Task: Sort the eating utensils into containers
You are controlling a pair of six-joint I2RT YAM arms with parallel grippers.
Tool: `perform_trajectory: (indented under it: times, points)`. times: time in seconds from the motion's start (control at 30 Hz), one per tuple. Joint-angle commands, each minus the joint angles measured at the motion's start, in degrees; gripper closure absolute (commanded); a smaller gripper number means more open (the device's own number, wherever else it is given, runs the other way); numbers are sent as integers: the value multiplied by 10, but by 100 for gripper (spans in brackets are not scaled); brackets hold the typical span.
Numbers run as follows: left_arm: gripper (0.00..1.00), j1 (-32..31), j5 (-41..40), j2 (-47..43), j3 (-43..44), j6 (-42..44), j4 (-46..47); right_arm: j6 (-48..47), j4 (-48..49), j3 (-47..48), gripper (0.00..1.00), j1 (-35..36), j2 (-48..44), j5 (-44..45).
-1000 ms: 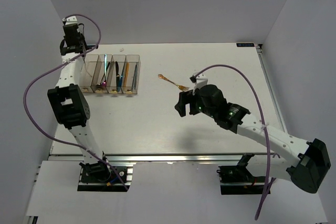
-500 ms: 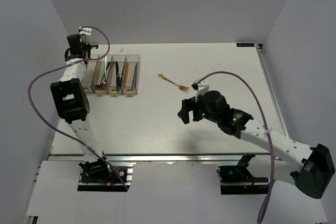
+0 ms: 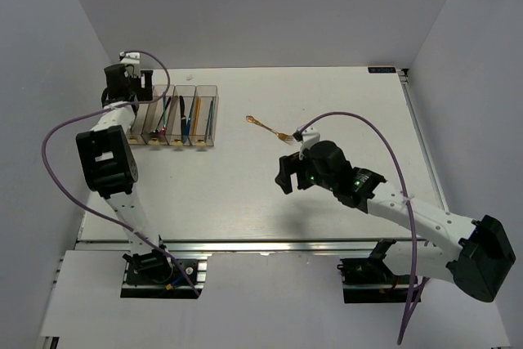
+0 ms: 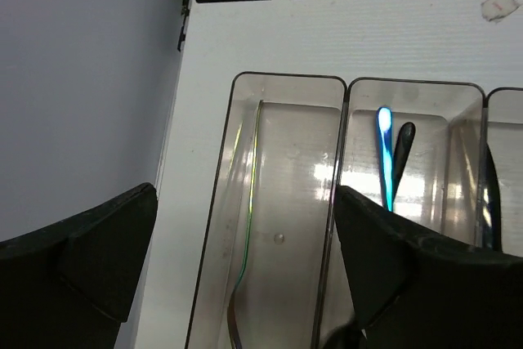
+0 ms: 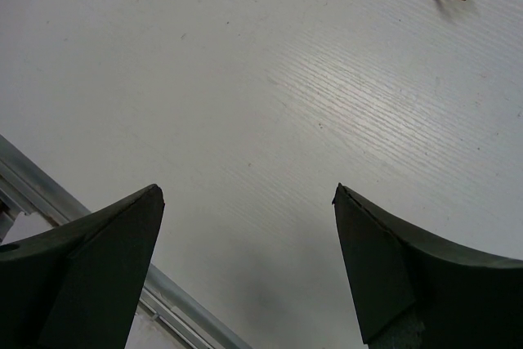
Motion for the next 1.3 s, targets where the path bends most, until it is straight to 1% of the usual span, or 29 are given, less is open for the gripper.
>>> perform_trajectory:
  times: [0.0,0.03,0.07,0.13,0.17,0.2,0.23,0.27,0.3,0.33,0.4,0.43,0.47,0.5,0.53,0.6,0.63,0.7,0.73,0.77,0.87,0.9,0.93,1.0,1.03,1.1,1.13,1.23,1.27]
  points:
    - [2,1,-20,-124,-22,-56,67,-14,42,5,11,-4,21,5]
    - [2,1,-28,-141,-26,-72,68,-16,46,8,11,-5,32,5]
    - [2,1,-36,-174,-27,-125,66,-16,48,13,11,-4,54,9]
    - [2,1,-58,-207,-27,-201,44,-28,50,39,11,-4,82,21]
    - [2,1,-72,-223,-29,-284,30,-39,54,50,11,-5,113,25]
    - [2,1,-68,-254,-33,-324,-4,-71,58,75,11,-8,131,27]
    - [2,1,-59,-269,-38,-386,-24,-88,60,91,11,-10,170,27]
    - [2,1,-34,-284,-62,-410,-40,-105,58,108,11,-14,193,27]
    - [2,1,-25,-319,-78,-436,-68,-124,50,154,11,-25,215,41]
    - [2,1,-16,-338,-98,-472,-80,-132,34,181,11,-31,261,49]
    - [2,1,24,-382,-182,-501,-94,-154,-1,229,11,-55,305,43]
    - [2,1,34,-432,-214,-511,-94,-178,-21,281,12,-62,350,35]
    - [2,1,42,-458,-281,-517,-86,-203,-39,315,12,-74,376,23]
    - [2,1,49,-483,-313,-516,-81,-220,-49,345,14,-79,400,21]
    - [2,1,41,-528,-338,-502,-86,-249,-67,413,17,-85,451,25]
    - [2,1,37,-567,-402,-483,-99,-270,-116,477,19,-102,501,24]
    - [2,1,36,-596,-419,-462,-102,-284,-128,533,22,-109,544,15]
    - [2,-8,27,-621,-459,-456,-102,-292,-157,587,24,-127,584,-8]
    - [2,-11,45,-628,-469,-456,-92,-299,-167,612,26,-131,621,-18]
    - [2,-11,59,-635,-474,-456,-86,-317,-183,650,26,-135,638,-43]
    - [2,-12,91,-637,-473,-458,-82,-343,-208,707,30,-138,695,-73]
    - [2,-12,91,-638,-472,-459,-83,-346,-221,715,32,-137,706,-79]
    - [2,-12,92,-640,-472,-456,-84,-348,-225,718,37,-138,723,-79]
    - [2,-12,91,-641,-470,-453,-87,-348,-220,711,44,-140,735,-74]
    - [2,-12,97,-639,-470,-453,-87,-346,-221,708,55,-144,737,-76]
    - [2,-12,106,-633,-468,-454,-87,-339,-223,689,66,-150,735,-90]
    - [2,-13,109,-631,-468,-455,-87,-336,-226,682,75,-152,733,-93]
    - [2,-12,113,-633,-467,-454,-88,-320,-229,638,85,-160,717,-117]
    - [2,-12,112,-634,-467,-454,-88,-315,-232,628,86,-162,713,-124]
